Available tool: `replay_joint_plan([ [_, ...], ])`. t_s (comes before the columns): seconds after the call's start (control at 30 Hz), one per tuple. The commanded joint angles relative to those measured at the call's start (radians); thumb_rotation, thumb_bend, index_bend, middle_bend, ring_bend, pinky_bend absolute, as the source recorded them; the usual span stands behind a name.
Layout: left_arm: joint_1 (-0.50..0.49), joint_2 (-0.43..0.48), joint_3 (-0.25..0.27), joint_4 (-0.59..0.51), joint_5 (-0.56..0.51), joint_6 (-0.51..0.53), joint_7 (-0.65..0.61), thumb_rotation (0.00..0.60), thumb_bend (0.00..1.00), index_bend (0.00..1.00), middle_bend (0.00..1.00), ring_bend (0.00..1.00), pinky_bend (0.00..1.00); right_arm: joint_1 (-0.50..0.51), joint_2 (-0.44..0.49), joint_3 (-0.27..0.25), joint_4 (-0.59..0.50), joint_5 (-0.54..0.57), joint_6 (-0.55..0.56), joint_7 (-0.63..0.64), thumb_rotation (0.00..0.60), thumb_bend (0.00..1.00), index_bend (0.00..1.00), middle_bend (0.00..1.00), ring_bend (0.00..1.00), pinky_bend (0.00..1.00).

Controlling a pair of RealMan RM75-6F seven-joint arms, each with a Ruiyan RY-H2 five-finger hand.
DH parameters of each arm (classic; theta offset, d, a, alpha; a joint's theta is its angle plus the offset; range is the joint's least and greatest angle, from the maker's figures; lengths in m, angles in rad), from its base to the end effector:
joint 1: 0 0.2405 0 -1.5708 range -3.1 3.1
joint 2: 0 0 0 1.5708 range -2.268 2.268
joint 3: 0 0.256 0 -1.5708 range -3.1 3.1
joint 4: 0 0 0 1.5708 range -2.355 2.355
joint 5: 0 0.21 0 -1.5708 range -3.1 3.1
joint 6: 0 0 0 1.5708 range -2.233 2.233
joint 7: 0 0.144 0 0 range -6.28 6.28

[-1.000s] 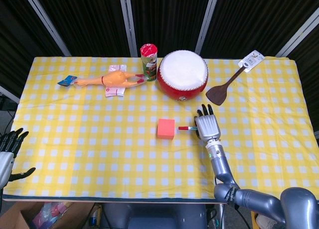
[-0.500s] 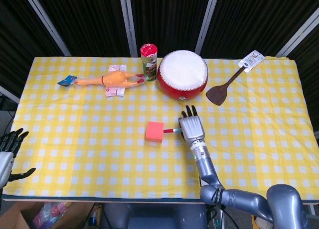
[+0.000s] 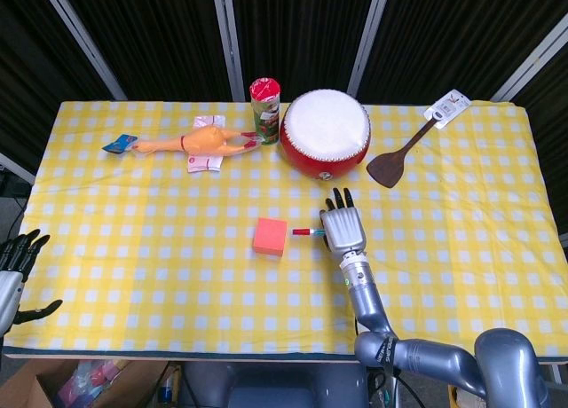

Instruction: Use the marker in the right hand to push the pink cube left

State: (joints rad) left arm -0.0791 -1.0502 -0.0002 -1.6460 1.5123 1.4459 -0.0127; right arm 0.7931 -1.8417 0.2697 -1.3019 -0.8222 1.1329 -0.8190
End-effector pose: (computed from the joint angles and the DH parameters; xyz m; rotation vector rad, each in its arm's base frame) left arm -0.3155 0.1681 0.1658 -1.4429 -0.9500 -0.8339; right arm -0.1306 -0.3542 -0.0664 1.6863 -0.8199 0.6851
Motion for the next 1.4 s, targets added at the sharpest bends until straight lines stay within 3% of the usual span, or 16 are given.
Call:
replay_joint_plan([
  [0.03, 0.000, -0.001, 0.000, 0.000, 0.000, -0.001, 0.002, 0.600, 0.00, 0.00, 0.00, 0.00, 0.00, -0.008, 0.008, -0.003, -0.008, 0.008, 0.007, -0.004, 0.600, 0.50, 0.63, 0.26, 0.03, 0.06],
  [0.43, -0.001, 0.001, 0.001, -0.002, 0.004, 0.000, -0.005, 0.600, 0.00, 0.00, 0.00, 0.00, 0.00, -0.003, -0.012, -0.006, -0.024, 0.017, 0.021, -0.023, 0.600, 0.50, 0.63, 0.26, 0.03, 0.06],
  [1.4, 0.001, 0.011, 0.007, -0.004, 0.011, 0.000, -0.033, 0.600, 0.00, 0.00, 0.00, 0.00, 0.00, 0.135, -0.228, 0.062, 0.044, 0.047, 0.019, -0.106, 0.600, 0.51, 0.64, 0.26, 0.04, 0.06],
])
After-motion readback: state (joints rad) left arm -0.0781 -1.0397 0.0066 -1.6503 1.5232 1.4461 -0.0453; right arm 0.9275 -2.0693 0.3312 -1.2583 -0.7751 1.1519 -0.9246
